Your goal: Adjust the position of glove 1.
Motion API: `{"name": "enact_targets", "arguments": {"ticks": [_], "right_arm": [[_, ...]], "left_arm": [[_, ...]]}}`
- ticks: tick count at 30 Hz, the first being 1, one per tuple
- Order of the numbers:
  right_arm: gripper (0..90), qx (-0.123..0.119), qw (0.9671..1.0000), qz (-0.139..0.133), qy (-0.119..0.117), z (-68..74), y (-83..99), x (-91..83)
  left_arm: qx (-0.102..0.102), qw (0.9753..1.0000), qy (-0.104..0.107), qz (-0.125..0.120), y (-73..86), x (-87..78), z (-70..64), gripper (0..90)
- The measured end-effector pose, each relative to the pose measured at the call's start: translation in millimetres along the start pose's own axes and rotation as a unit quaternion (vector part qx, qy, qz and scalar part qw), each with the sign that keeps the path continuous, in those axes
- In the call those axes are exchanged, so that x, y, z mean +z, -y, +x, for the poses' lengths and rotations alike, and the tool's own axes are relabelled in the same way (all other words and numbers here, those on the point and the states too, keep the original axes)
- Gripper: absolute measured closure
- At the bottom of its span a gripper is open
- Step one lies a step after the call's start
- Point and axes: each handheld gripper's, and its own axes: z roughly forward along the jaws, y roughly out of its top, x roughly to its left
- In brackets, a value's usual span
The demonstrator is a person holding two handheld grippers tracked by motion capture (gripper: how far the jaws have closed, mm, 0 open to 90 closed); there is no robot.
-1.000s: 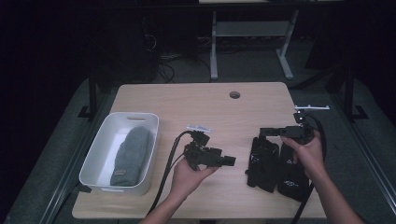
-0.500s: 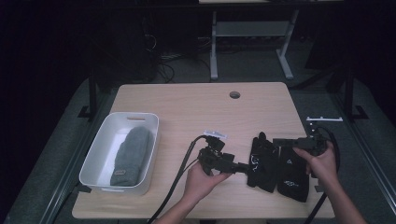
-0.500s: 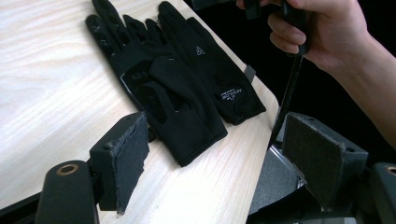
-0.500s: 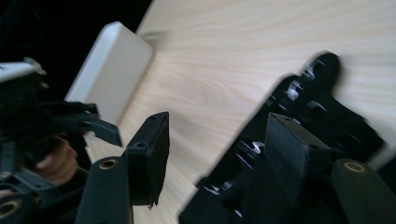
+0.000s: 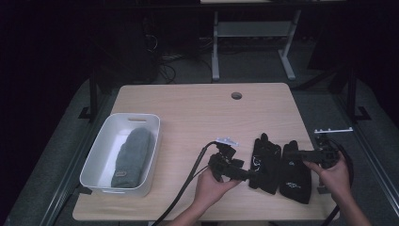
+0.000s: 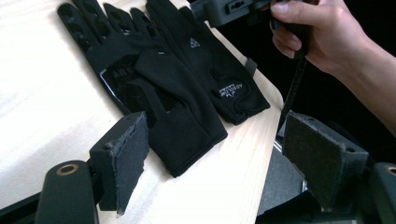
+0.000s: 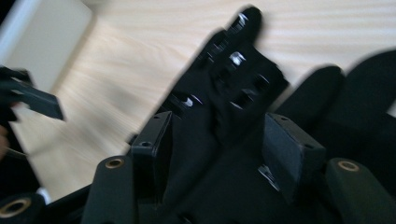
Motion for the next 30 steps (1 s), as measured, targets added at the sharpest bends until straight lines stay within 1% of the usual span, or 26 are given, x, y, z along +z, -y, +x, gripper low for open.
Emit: {"name": "enact_targets", "arguments": {"ticks": [1, 2, 3, 4, 5, 6, 7, 8, 9, 10, 11, 12, 13, 14, 15, 17, 18, 19, 20, 21, 22, 23, 24, 27, 28, 30], "right_arm": [[43.6, -0.015, 0.9997, 0.006, 0.02, -1.3, 4.6, -0.9], [43.6, -0.02, 0.9993, 0.01, 0.03, -1.9, 7.2, -1.6], [43.7, -0.024, 0.999, 0.014, 0.036, -2.6, 8.7, -2.2], [43.7, -0.024, 0.999, 0.014, 0.036, -2.6, 8.7, -2.2], [44.2, -0.031, 0.9983, 0.016, 0.046, -3.7, 10.8, -3.3], [44.2, -0.041, 0.9968, 0.023, 0.065, -5.2, 14.3, -6.0], [44.2, -0.041, 0.9968, 0.023, 0.065, -5.2, 14.3, -6.0], [44.2, -0.05, 0.9952, 0.028, 0.079, -6.2, 16.3, -7.6], [44.2, -0.063, 0.9926, 0.034, 0.098, -6.6, 19.1, -9.0], [44.2, -0.063, 0.9926, 0.034, 0.098, -6.6, 19.1, -9.0], [44.2, -0.07, 0.9909, 0.035, 0.11, -6.5, 20.7, -9.5], [44.2, -0.086, 0.9871, 0.039, 0.129, -6.3, 23.4, -8.9], [44.2, -0.094, 0.9853, 0.042, 0.137, -6.3, 24.0, -8.1], [44.2, -0.094, 0.9853, 0.042, 0.137, -6.3, 24.0, -8.1], [44.7, -0.11, 0.981, 0.05, 0.152, -3.9, 25.8, -4.5], [46.0, -0.122, 0.9774, 0.057, 0.163, -1.9, 27.0, -0.1], [46.0, -0.122, 0.9774, 0.057, 0.163, -1.9, 27.0, -0.1], [49.8, -0.13, 0.9738, 0.063, 0.176, 1.3, 28.4, 5.1], [49.8, -0.13, 0.9738, 0.063, 0.176, 1.3, 28.4, 5.1], [55.0, -0.137, 0.9712, 0.062, 0.185, 3.9, 29.8, 8.8], [55.0, -0.137, 0.9712, 0.062, 0.185, 3.9, 29.8, 8.8], [60.6, -0.136, 0.9708, 0.06, 0.188, 5.9, 30.8, 9.8], [63.1, -0.136, 0.9706, 0.058, 0.19, 6.0, 31.1, 10.0], [75.6, -0.134, 0.9696, 0.053, 0.198, 5.0, 31.0, 8.4], [75.6, -0.134, 0.9696, 0.053, 0.198, 5.0, 31.0, 8.4], [81.3, -0.123, 0.9709, 0.053, 0.199, 4.2, 30.4, 7.1]], "left_arm": [[-0.001, 1.0, -0.001, 0.0, 0.6, 1.3, -0.6, 22.5], [-0.001, 1.0, 0.0, 0.004, 1.1, 2.8, -0.7, 22.5], [0.0, 1.0, 0.0, 0.003, 1.4, 3.3, -0.8, 22.5], [0.0, 1.0, 0.0, 0.003, 1.4, 3.3, -0.8, 22.5], [0.0, 1.0, 0.0, 0.003, 1.6, 3.7, -1.2, 22.5], [0.001, 1.0, 0.0, 0.004, 1.8, 3.8, -1.4, 22.5], [0.001, 1.0, 0.0, 0.005, 2.0, 3.8, -1.4, 22.5], [0.0, 1.0, -0.001, 0.006, 2.0, 3.9, -1.5, 22.5], [0.001, 1.0, -0.001, 0.006, 2.0, 3.5, -1.3, 22.5], [0.001, 1.0, -0.001, 0.006, 2.0, 3.5, -1.3, 22.5], [0.0, 1.0, -0.001, 0.005, 1.9, 3.2, -1.5, 22.5], [0.0, 1.0, -0.001, 0.005, 1.9, 3.3, -1.4, 22.5], [0.0, 1.0, -0.001, 0.005, 1.9, 3.3, -1.4, 22.5], [0.002, 1.0, -0.002, 0.005, 1.9, 3.6, -1.3, 22.5], [0.001, 1.0, -0.002, 0.007, 2.5, 4.7, -1.6, 22.5], [0.002, 1.0, -0.002, 0.009, 2.7, 4.8, -1.5, 22.5], [0.002, 1.0, -0.002, 0.009, 2.7, 4.8, -1.5, 22.5], [0.002, 0.9999, -0.003, 0.01, 2.9, 4.4, -1.1, 22.5], [0.002, 0.9999, -0.003, 0.01, 2.9, 4.4, -1.1, 22.5], [-0.001, 1.0, -0.003, 0.009, 3.6, 3.8, -0.9, 22.5], [-0.001, 1.0, -0.003, 0.009, 3.6, 3.8, -0.9, 22.5], [-0.003, 0.9999, -0.003, 0.01, 4.6, 3.4, -0.3, 22.5], [-0.001, 0.9999, -0.004, 0.009, 5.3, 3.0, -0.1, 22.5], [-0.003, 1.0, -0.001, 0.009, 6.4, 1.9, 0.5, 22.5], [-0.003, 1.0, -0.001, 0.009, 6.4, 1.9, 0.5, 22.5], [-0.003, 1.0, -0.002, 0.008, 6.7, 1.5, 0.5, 22.5]]}}
